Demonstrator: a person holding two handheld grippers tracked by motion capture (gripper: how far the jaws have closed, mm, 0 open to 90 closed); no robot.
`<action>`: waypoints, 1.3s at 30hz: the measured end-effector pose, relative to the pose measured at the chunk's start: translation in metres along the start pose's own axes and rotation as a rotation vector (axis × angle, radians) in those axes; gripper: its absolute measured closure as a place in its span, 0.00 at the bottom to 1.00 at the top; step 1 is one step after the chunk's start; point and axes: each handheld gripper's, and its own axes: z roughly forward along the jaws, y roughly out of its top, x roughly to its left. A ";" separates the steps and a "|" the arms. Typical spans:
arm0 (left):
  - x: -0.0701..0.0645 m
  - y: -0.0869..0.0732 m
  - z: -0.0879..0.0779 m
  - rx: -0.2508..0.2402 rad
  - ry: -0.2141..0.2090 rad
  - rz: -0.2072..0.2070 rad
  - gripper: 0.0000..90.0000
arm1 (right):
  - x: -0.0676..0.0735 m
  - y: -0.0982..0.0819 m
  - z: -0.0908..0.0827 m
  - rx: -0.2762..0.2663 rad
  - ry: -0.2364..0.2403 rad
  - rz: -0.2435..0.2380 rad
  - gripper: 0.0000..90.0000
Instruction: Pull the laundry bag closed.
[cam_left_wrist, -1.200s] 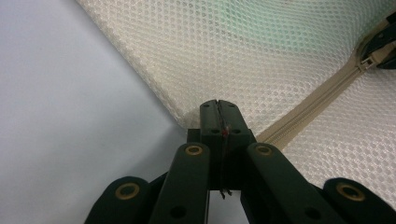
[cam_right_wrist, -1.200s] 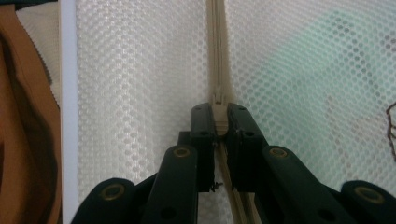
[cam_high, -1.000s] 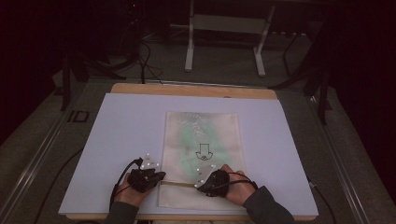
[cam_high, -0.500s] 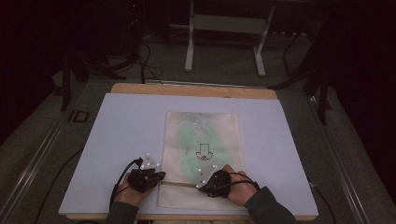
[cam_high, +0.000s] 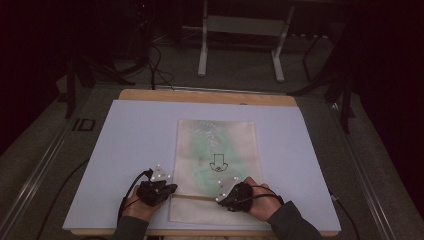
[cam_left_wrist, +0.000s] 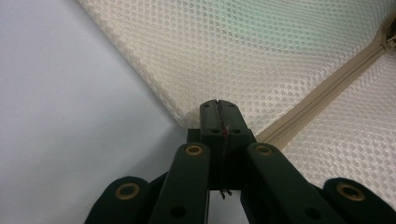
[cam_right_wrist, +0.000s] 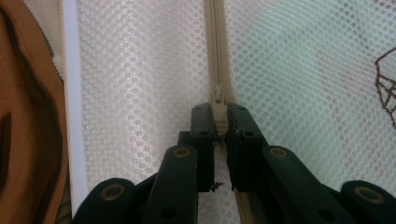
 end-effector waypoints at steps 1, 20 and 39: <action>0.000 0.000 0.000 0.000 0.000 0.000 1.00 | 0.000 -0.001 -0.001 -0.006 0.003 0.003 0.92; 0.000 0.000 0.000 0.002 0.002 0.001 1.00 | -0.001 -0.011 -0.009 0.004 -0.013 0.013 0.92; -0.001 0.001 0.000 0.008 0.007 0.008 1.00 | -0.003 -0.031 -0.021 0.005 -0.026 0.051 0.92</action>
